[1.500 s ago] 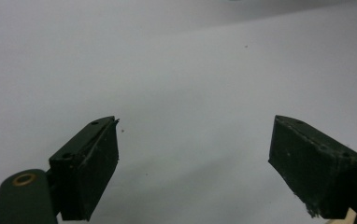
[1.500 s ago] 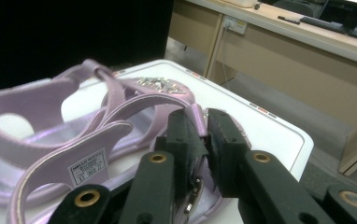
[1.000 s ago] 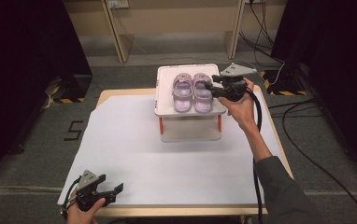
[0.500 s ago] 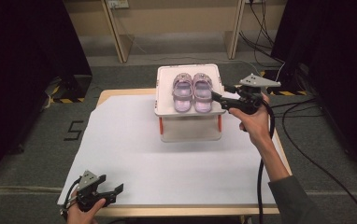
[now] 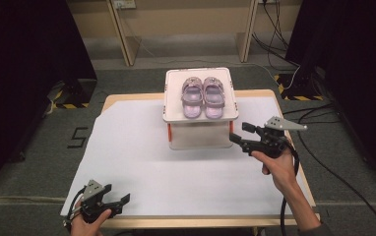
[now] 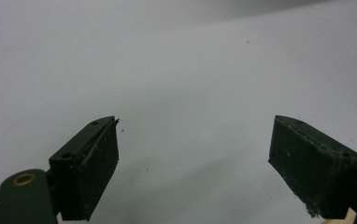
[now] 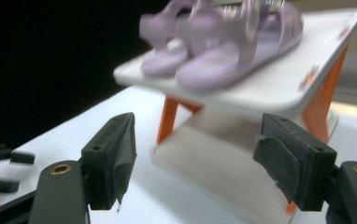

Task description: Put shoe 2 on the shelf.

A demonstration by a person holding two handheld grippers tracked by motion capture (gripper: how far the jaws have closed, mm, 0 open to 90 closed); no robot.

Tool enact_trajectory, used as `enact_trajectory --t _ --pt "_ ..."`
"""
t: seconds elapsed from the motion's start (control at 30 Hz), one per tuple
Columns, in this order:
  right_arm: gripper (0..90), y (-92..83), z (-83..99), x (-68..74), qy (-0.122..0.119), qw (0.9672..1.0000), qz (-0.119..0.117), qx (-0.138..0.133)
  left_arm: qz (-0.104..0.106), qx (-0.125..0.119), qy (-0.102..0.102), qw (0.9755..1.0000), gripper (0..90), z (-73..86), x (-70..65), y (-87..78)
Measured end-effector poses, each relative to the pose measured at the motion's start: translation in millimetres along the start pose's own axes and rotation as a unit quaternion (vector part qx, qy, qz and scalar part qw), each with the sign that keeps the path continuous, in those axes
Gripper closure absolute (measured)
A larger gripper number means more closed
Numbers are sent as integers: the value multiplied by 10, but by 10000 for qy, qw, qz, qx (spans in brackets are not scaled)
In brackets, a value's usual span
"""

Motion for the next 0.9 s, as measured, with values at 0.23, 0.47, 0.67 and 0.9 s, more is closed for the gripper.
enact_trajectory --t 0.23,0.47,0.67,0.9 --pt "287 -201 393 68 88 9997 -70 193 6 10 7 10000 155 5 -10 5" --pt "276 -368 805 133 246 9982 -124 529 21 13 19 10000 155 6 -18 8" --pt "268 -468 1101 167 349 9957 -141 851 41 26 29 10000 155 4 -24 7" --pt "250 -482 1234 144 473 9933 -75 1050 40 24 42 10000 155 4 -24 7"
Point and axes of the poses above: each handheld gripper's, and its own axes: y roughly forward along the jaws, z roughly out of its underside, x roughly to its left, the point moved 4 cm from there along y, roughly forward along the jaws, and after that the axes turned 15 degrees about -x, right-handed, at the moved point
